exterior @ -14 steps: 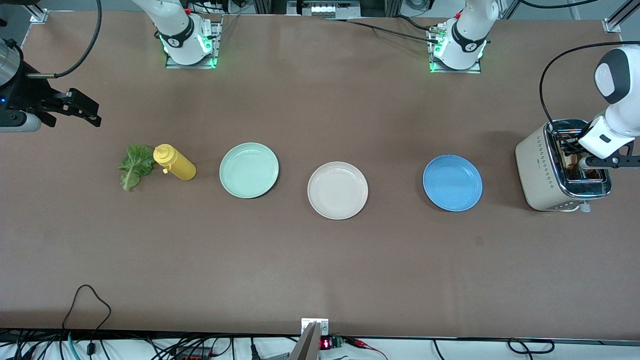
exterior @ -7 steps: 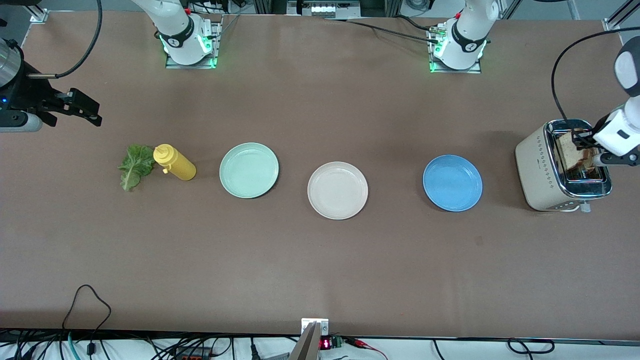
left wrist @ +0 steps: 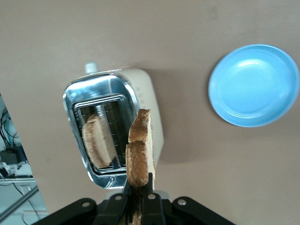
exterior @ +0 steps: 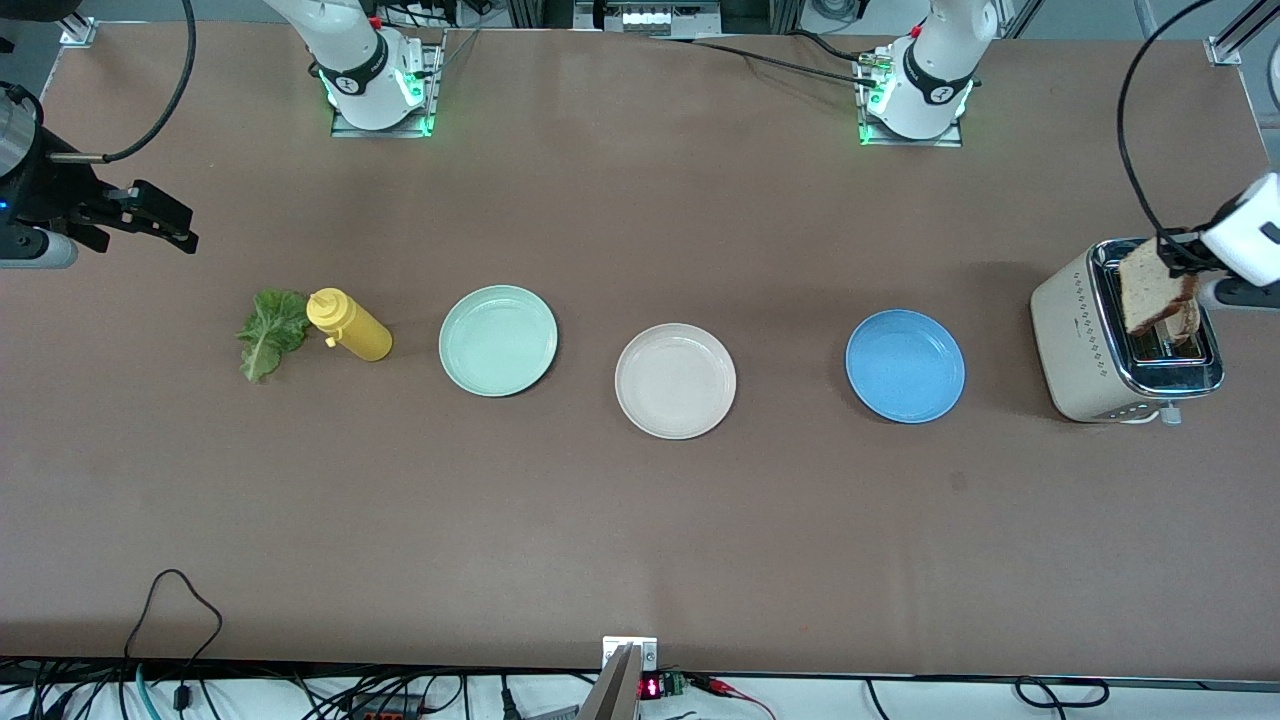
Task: Make sandwich in beige plate with both arms
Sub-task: 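Lift the toast out with the left gripper and carry it over the beige plate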
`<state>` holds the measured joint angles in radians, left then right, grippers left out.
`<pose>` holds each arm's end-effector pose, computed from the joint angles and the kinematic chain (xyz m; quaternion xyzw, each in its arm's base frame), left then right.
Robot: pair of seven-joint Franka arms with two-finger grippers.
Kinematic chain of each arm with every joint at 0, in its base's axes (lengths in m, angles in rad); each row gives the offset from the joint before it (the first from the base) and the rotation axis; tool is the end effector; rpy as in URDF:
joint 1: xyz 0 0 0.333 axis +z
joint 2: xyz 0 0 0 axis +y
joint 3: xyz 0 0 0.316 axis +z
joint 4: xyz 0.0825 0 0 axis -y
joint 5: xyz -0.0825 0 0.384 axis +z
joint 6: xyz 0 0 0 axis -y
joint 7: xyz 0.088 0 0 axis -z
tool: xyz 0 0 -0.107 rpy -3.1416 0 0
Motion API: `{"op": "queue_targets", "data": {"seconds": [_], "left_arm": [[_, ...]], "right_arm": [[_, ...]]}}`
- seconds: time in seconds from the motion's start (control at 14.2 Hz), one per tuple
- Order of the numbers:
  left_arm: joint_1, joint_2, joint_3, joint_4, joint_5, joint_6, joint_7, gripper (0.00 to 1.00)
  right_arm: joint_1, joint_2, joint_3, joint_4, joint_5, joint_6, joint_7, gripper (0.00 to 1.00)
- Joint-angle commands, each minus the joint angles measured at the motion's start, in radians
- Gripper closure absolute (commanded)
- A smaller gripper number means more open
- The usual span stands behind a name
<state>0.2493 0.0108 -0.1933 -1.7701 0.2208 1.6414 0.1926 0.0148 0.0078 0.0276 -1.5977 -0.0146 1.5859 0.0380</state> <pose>0.5493 0.0533 0.5329 -0.9882 0.0831 0.0820 0.0987 0.5570 0.0220 0.6088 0.9999 0.0024 -0.0095 0.0076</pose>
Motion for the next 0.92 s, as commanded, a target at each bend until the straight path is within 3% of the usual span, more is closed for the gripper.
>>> {"op": "queue_targets", "data": {"seconds": [0.0,0.28,0.56,0.85], "left_arm": [[-0.01,0.034,-0.081,0.029,-0.038,-0.083,0.005,0.99],[-0.018,0.144,-0.188,0.038,-0.088,-0.097,-0.01,0.99],[-0.016,0.294,-0.193,0.086,-0.497,-0.027,-0.056,0.99],[-0.048,0.406,-0.198,0.08,-0.826,0.164,-0.029,0.99]], "right_arm": [[-0.01,-0.002,0.005,-0.002,0.018,0.0,-0.015,0.0],[-0.016,0.009,0.002,-0.002,0.018,-0.012,-0.189,0.0],[-0.093,0.033,-0.012,-0.007,0.132,-0.033,-0.488,0.0],[-0.251,0.075,-0.012,-0.063,0.385,-0.034,-0.897,0.0]]}}
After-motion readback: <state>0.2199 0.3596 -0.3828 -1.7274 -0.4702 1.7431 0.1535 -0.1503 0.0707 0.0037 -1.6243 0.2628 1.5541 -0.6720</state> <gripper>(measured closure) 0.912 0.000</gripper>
